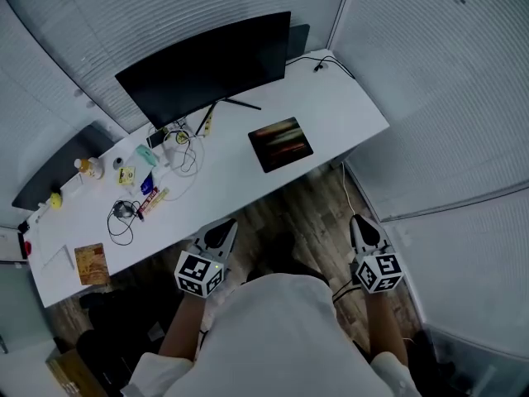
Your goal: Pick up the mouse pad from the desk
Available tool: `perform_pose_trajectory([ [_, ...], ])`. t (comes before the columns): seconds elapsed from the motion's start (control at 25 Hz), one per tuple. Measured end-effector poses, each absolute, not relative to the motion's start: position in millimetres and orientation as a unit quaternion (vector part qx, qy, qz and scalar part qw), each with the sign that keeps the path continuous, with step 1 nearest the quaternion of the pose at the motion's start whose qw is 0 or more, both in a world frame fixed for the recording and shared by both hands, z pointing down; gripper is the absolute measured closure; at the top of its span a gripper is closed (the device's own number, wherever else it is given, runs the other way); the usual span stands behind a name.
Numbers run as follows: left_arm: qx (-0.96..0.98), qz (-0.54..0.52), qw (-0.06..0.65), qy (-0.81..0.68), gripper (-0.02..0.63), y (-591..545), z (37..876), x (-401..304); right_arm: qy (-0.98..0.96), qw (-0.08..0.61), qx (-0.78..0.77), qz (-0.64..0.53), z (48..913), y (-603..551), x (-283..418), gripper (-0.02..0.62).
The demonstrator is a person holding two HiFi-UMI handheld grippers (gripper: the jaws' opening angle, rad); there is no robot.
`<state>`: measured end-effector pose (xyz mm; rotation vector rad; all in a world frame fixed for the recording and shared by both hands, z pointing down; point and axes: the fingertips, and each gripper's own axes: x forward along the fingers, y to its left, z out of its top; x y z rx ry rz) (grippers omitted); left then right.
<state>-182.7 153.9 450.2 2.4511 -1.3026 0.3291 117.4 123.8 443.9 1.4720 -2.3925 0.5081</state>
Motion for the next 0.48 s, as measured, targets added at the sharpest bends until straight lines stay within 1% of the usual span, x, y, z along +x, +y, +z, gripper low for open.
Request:
perform_pose_trajectory([
  [0.48,0.854,0.147,0.181,-0.465,0.588,66,464,-128,-0.855,0.159,0.458,0.184,466,24,143,0.555],
])
